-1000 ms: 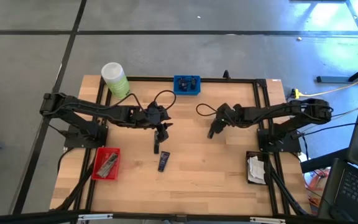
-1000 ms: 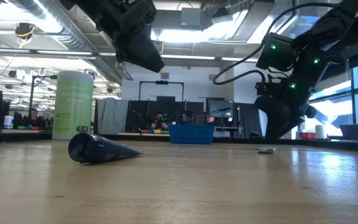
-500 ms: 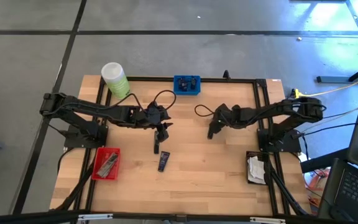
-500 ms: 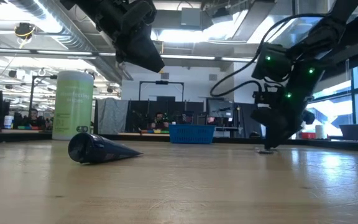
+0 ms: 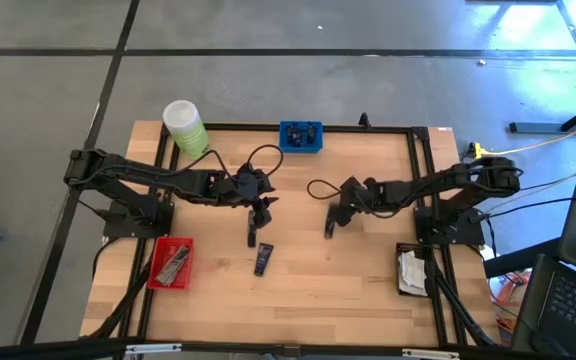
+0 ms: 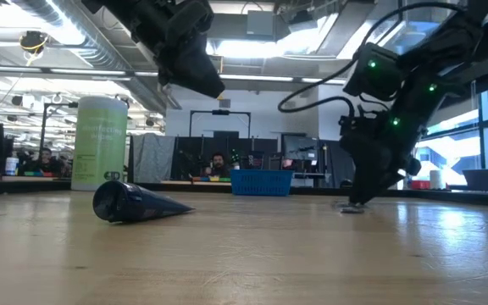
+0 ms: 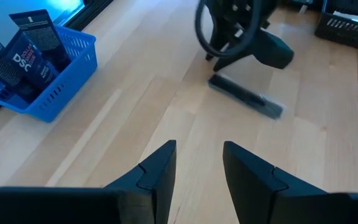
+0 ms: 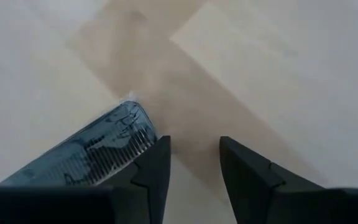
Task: Pick & Place Travel size toiletries
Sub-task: Put the black hair comb into the red basket
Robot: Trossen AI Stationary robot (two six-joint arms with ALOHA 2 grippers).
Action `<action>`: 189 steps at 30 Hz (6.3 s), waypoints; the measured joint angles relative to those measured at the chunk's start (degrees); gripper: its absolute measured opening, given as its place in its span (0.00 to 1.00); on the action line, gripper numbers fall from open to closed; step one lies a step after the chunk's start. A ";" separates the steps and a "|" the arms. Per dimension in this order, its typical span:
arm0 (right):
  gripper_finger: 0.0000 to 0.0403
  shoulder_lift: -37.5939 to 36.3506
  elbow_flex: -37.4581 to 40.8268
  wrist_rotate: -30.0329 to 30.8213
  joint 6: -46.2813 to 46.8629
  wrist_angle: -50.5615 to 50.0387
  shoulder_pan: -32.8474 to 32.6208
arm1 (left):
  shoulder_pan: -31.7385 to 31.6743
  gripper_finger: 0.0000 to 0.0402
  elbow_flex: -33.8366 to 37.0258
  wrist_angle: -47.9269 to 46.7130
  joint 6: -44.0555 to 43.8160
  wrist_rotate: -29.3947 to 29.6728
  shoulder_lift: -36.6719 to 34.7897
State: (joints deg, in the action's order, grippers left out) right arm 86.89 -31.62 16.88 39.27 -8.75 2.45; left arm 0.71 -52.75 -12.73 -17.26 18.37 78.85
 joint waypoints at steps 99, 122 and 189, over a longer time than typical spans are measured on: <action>0.35 8.65 -2.54 -3.78 3.38 19.09 -10.33 | 8.28 0.32 -0.04 25.73 -7.64 -10.62 28.00; 0.34 8.59 -2.54 -3.93 3.14 18.55 -10.33 | 3.52 0.42 -0.20 36.61 -16.48 -23.58 36.00; 0.34 10.91 -2.73 -0.63 5.04 20.21 -13.17 | 2.90 0.52 -0.02 37.07 -14.95 -27.39 36.13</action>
State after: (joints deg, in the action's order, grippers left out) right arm 97.80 -34.35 16.25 44.31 11.46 -10.72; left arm 3.62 -52.77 24.34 -32.21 -9.02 114.98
